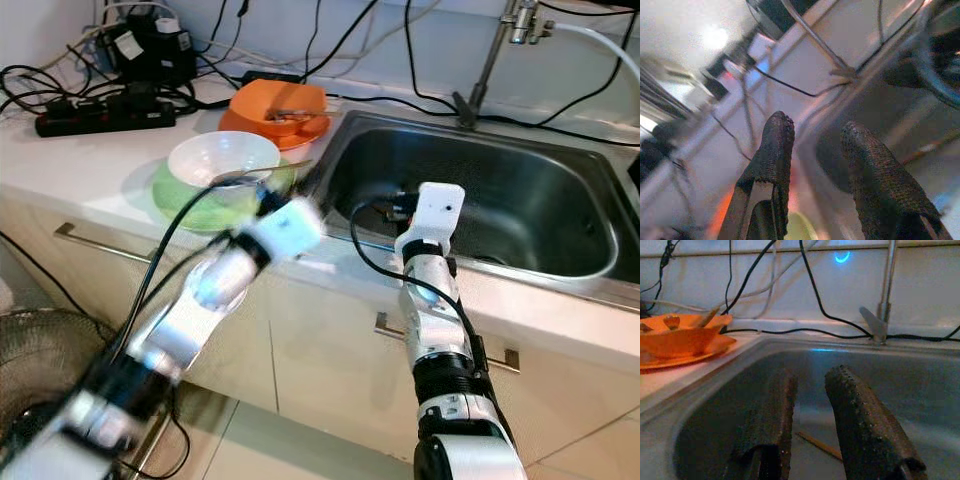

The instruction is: Kitchen organization

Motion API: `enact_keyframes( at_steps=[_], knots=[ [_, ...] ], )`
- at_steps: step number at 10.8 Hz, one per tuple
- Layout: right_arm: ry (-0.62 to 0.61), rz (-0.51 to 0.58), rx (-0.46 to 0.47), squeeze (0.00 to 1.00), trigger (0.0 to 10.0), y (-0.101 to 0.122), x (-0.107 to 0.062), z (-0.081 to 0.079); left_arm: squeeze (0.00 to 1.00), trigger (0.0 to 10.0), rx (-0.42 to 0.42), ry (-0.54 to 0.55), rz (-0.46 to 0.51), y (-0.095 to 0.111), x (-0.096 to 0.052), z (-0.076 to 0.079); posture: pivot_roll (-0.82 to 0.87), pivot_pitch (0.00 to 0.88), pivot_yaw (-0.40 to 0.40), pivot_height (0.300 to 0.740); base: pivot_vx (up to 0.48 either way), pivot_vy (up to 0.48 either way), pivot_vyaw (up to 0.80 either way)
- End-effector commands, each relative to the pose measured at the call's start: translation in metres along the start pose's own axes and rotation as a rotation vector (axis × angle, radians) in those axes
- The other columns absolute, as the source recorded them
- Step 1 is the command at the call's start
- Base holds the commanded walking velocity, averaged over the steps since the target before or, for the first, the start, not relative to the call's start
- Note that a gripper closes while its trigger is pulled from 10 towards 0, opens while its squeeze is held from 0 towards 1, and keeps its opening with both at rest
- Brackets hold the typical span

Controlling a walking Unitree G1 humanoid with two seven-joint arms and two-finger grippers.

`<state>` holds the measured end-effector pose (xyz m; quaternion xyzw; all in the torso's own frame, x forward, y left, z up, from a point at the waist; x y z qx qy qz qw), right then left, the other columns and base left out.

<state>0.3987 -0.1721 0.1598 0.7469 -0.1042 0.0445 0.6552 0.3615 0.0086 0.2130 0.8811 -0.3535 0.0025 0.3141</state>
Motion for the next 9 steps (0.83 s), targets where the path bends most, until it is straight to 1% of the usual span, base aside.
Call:
enact_keyframes(
  at_steps=[1, 2, 3, 4, 6, 9],
  knots=[
    [-0.007, -0.003, 0.007, 0.0, 10.0, 0.0, -0.001, 0.001, 0.0, 10.0, 0.055, -0.012, -0.021, -0.003, 0.003, 0.004, 0.15, 0.018, 0.007, 0.74, 0.0, 0.0, 0.0],
    [-0.007, -0.008, 0.006, 0.0, 10.0, 0.0, -0.002, 0.001, 0.0, 10.0, 0.095, 0.01, -0.049, -0.006, 0.011, 0.001, 0.14, 0.013, 0.009, 0.74, 0.0, 0.0, 0.0],
    [-0.006, -0.012, 0.006, 0.0, 10.0, -0.001, -0.003, 0.001, 0.0, 10.0, 0.114, 0.027, -0.07, -0.009, 0.016, -0.002, 0.14, 0.008, 0.009, 0.74, 0.0, 0.0, 0.0],
    [-0.006, -0.017, 0.004, 0.0, 10.0, -0.001, -0.004, 0.001, 0.0, 10.0, 0.126, 0.039, -0.116, -0.016, 0.021, -0.004, 0.14, 0.005, 0.009, 0.74, 0.0, 0.0, 0.0],
    [-0.005, -0.018, 0.008, 0.0, 10.0, -0.001, -0.004, 0.0, 0.0, 10.0, 0.143, 0.068, -0.154, -0.024, 0.027, -0.01, 0.14, 0.0, 0.009, 0.74, 0.0, 0.0, 0.0],
    [-0.006, -0.026, 0.005, 0.0, 10.0, -0.001, -0.004, 0.0, 0.0, 10.0, 0.143, 0.083, -0.174, -0.028, 0.031, -0.012, 0.14, 0.0, 0.008, 0.74, 0.0, 0.0, 0.0]
  ],
)
Point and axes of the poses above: a point about 5 cm out from each wrist's last joint towards the gripper, its own x axis pointing out of the wrist towards the gripper, its own y axis along the axis of the wrist's last joint, z = x × y, the point moved 4 cm from there along x, pointing out of the wrist towards the gripper, and after that the axes turned 5 degrees about x, right-handed, at the moved point
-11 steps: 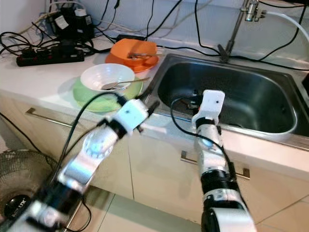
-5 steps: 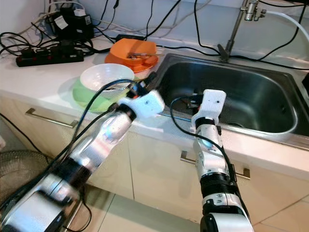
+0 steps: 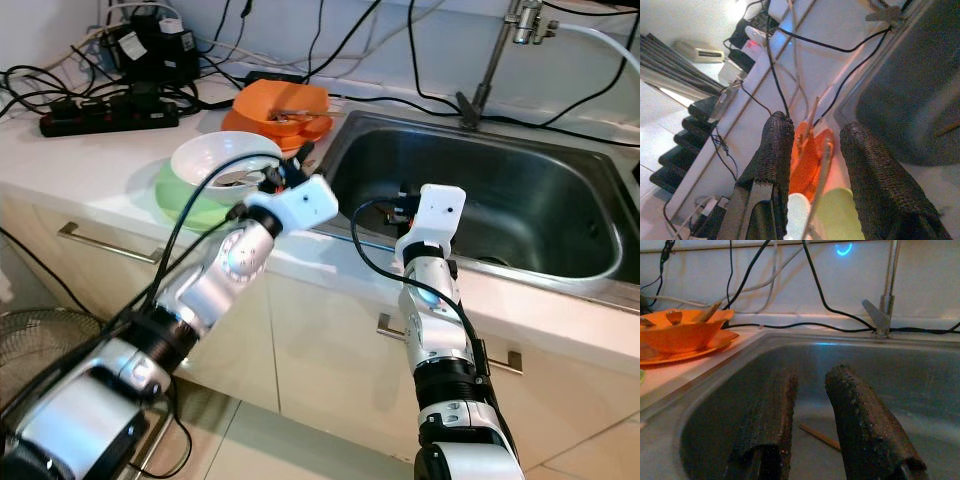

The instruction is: Kitchen organization

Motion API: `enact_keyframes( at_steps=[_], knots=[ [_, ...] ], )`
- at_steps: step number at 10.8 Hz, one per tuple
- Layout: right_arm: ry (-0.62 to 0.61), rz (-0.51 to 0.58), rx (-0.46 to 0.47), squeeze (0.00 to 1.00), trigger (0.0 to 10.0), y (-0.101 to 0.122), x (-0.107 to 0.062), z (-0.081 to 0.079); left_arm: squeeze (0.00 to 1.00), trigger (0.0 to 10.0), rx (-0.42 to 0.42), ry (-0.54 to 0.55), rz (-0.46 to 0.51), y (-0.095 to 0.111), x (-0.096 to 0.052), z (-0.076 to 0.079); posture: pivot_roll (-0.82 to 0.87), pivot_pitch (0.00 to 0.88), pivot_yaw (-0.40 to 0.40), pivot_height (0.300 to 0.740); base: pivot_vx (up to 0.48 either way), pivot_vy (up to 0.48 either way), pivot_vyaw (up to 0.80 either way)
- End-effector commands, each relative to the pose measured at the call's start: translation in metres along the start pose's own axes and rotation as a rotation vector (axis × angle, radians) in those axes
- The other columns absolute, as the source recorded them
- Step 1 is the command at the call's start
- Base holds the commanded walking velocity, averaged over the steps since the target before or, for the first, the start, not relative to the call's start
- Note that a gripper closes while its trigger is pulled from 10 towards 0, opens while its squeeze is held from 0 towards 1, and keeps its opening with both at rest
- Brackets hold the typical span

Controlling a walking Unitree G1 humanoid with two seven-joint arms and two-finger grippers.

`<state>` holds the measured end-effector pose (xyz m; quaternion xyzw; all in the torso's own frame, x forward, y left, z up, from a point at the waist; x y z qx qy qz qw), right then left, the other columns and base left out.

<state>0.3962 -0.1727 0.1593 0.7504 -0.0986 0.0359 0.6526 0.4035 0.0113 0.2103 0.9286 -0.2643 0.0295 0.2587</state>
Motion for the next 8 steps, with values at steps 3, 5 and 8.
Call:
enact_keyframes(
  at_steps=[3, 5, 8],
  knots=[
    [-0.011, -0.007, -0.004, 0.0, 10.0, 0.0, -0.001, 0.004, 0.0, 10.0, -0.004, 0.02, -0.034, -0.006, 0.006, -0.004, 0.14, 0.007, 0.005, 0.74, 0.0, 0.0, 0.0],
    [-0.014, -0.01, -0.006, 0.0, 10.0, 0.0, -0.001, 0.004, 0.0, 10.0, -0.005, 0.008, -0.055, -0.008, 0.012, -0.005, 0.14, 0.01, 0.005, 0.74, 0.0, 0.0, 0.0],
    [-0.017, -0.012, -0.004, 0.0, 10.0, 0.0, -0.001, 0.003, 0.0, 10.0, -0.002, 0.002, -0.077, -0.012, 0.016, -0.006, 0.14, 0.013, 0.008, 0.74, 0.0, 0.0, 0.0]
  ],
)
Point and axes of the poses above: a point about 5 cm out from each wrist's last joint towards the gripper, its own x axis pointing out of the wrist towards the gripper, its own y axis along the axis of the wrist's last joint, z = x × y, the point moved 4 cm from there along x, pointing out of the wrist towards the gripper, and after that the axes turned 5 degrees about x, right-handed, at the moved point
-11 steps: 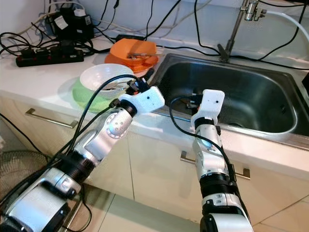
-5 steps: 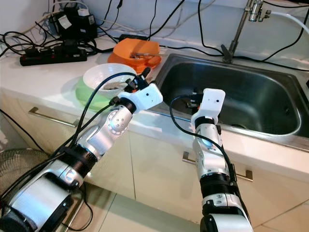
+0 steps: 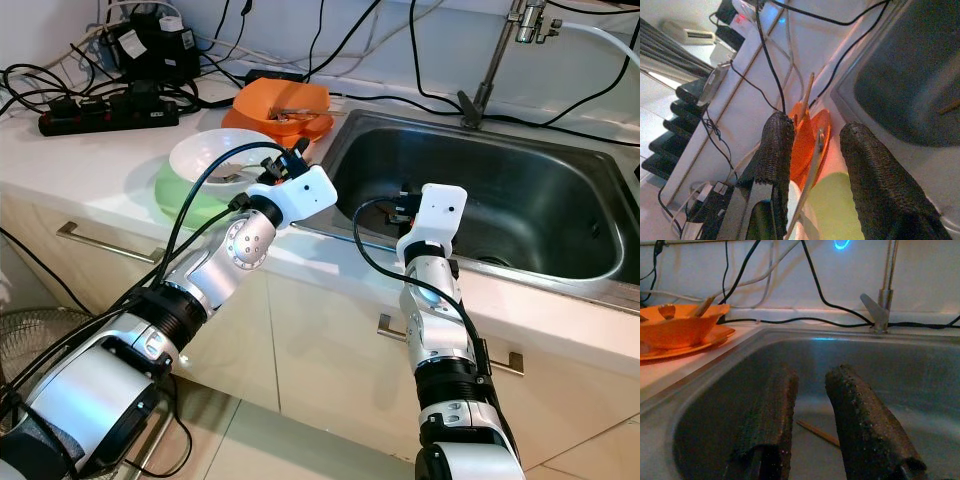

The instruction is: Kitchen organization

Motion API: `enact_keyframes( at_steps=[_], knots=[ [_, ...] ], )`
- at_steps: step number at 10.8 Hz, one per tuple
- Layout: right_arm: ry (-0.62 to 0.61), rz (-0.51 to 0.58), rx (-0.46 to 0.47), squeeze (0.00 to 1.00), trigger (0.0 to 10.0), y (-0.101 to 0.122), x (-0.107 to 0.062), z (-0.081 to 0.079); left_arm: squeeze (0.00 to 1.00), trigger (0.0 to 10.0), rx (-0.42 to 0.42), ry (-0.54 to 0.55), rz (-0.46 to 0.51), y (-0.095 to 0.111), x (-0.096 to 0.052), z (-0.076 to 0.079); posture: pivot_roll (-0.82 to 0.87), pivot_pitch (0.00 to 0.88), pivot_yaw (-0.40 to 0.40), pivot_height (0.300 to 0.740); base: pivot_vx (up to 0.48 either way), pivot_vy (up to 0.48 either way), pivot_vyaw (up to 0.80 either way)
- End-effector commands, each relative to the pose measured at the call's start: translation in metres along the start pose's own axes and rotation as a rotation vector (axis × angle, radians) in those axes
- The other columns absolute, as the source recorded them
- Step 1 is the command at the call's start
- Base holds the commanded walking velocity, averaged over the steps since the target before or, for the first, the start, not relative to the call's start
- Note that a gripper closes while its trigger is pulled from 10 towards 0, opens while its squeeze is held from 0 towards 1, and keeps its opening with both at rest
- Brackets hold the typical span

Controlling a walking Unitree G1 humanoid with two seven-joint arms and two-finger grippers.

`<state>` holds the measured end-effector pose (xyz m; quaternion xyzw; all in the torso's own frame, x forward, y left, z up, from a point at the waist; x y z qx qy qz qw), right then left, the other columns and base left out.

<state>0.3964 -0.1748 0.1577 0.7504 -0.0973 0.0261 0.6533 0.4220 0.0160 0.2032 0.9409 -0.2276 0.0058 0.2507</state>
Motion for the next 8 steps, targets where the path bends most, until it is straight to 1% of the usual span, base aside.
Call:
enact_keyframes(
  at_steps=[1, 2, 8],
  knots=[
    [-0.005, 0.003, 0.0, 0.0, 10.0, 0.0015, -0.0011, 0.0011, 0.0, 1.4, -0.02, 0.032, 0.007, 0.0043, 0.0036, -0.0086, 0.14, 0.013, 0.008, 0.74, 0.0, 0.0, 0.0],
    [-0.009, 0.001, 0.002, 0.0, 10.0, 0.0015, -0.0007, 0.0017, 0.0, 0.0, -0.025, 0.035, 0.014, 0.007, 0.0048, -0.0092, 0.14, 0.012, 0.008, 0.74, 0.0, 0.0, 0.0],
    [-0.015, -0.003, 0.01, 0.0, 10.0, 0.0009, 0.0, 0.0024, 0.0, 0.0, -0.029, 0.059, 0.026, 0.0106, 0.0073, -0.0153, 0.14, 0.008, 0.006, 0.74, 0.0, 0.0, 0.0]
  ],
)
Point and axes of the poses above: a point about 5 cm out from each wrist's last joint towards the gripper, its own x axis pointing out of the wrist towards the gripper, its own y axis along the axis of the wrist's last joint, z = x × y, the point moved 4 cm from there along x, pointing out of the wrist towards the gripper, and after that the axes turned 5 degrees about x, right-handed, at the moved point
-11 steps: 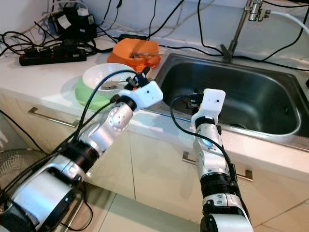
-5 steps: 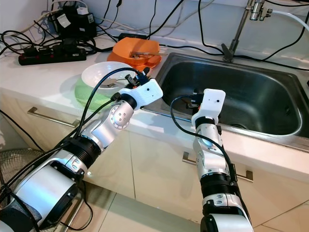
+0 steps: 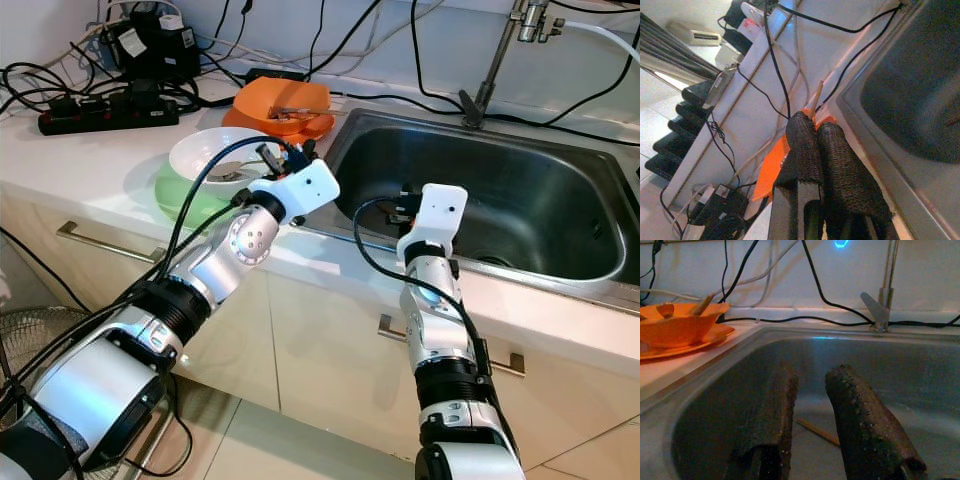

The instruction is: Kitchen organization

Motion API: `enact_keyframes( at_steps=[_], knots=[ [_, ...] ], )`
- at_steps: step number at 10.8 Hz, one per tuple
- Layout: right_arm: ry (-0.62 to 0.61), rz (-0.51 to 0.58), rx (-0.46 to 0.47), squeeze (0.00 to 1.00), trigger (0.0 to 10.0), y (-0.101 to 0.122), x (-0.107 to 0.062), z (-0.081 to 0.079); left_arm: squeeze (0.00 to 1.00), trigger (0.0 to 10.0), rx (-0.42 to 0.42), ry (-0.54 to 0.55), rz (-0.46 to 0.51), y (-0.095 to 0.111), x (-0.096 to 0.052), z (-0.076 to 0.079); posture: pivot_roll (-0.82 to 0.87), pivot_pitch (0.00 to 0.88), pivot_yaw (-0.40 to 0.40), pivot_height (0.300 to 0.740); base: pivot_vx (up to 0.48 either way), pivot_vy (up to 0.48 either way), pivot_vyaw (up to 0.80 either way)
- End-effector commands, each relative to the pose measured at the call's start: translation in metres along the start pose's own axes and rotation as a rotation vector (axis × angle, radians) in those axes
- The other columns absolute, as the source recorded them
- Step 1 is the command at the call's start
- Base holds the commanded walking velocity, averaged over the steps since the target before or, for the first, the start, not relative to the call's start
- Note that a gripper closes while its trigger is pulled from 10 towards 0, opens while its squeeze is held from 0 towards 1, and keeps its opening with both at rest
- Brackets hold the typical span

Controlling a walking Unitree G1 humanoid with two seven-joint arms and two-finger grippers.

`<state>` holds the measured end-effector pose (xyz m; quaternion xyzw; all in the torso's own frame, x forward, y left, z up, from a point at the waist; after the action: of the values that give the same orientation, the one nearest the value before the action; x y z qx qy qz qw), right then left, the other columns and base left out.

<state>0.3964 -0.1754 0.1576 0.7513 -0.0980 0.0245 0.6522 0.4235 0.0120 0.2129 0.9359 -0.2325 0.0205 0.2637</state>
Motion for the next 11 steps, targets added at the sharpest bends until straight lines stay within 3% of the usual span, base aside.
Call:
enact_keyframes(
  at_steps=[1, 6, 8, 10, 11],
  knots=[
    [-0.01, -0.003, 0.007, 0.0, 10.0, 0.001, 0.0, 0.001, 0.0, 0.0, -0.002, 0.03, 0.008, 0.004, 0.004, -0.009, 0.14, 0.008, 0.006, 0.74, 0.0, 0.0, 0.0],
    [-0.011, -0.008, 0.017, 0.0, 10.0, -0.001, 0.001, 0.001, 0.0, 0.0, 0.029, 0.079, 0.025, 0.009, 0.005, -0.02, 0.15, 0.006, 0.002, 0.74, 0.0, 0.0, 0.0],
    [-0.009, -0.01, 0.021, 0.0, 10.0, -0.001, 0.001, 0.0, 0.0, 0.0, 0.086, 0.163, 0.068, 0.019, 0.006, -0.036, 0.15, 0.005, 0.002, 0.74, 0.0, 0.0, 0.0],
    [-0.01, -0.011, 0.023, 0.0, 10.0, -0.001, 0.001, 0.0, 0.0, 0.0, 0.062, 0.212, 0.111, 0.029, 0.005, -0.044, 0.15, 0.004, 0.0, 0.74, 0.0, 0.0, 0.0],
    [-0.009, -0.012, 0.022, 0.0, 10.0, -0.001, 0.002, 0.0, 0.0, 9.5, 0.048, 0.205, 0.12, 0.032, 0.004, -0.041, 0.15, 0.005, 0.0, 0.74, 0.0, 0.0, 0.0]
  ],
)
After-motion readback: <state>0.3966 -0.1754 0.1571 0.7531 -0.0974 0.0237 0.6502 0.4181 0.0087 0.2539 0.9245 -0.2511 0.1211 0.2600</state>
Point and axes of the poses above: a point about 5 cm out from each wrist's last joint towards the gripper, its own x axis pointing out of the wrist towards the gripper, its own y axis along the axis of the wrist's last joint, z = x × y, the point moved 4 cm from there along x, pointing out of the wrist towards the gripper, and after that the axes turned 5 degrees about x, right-handed, at the moved point
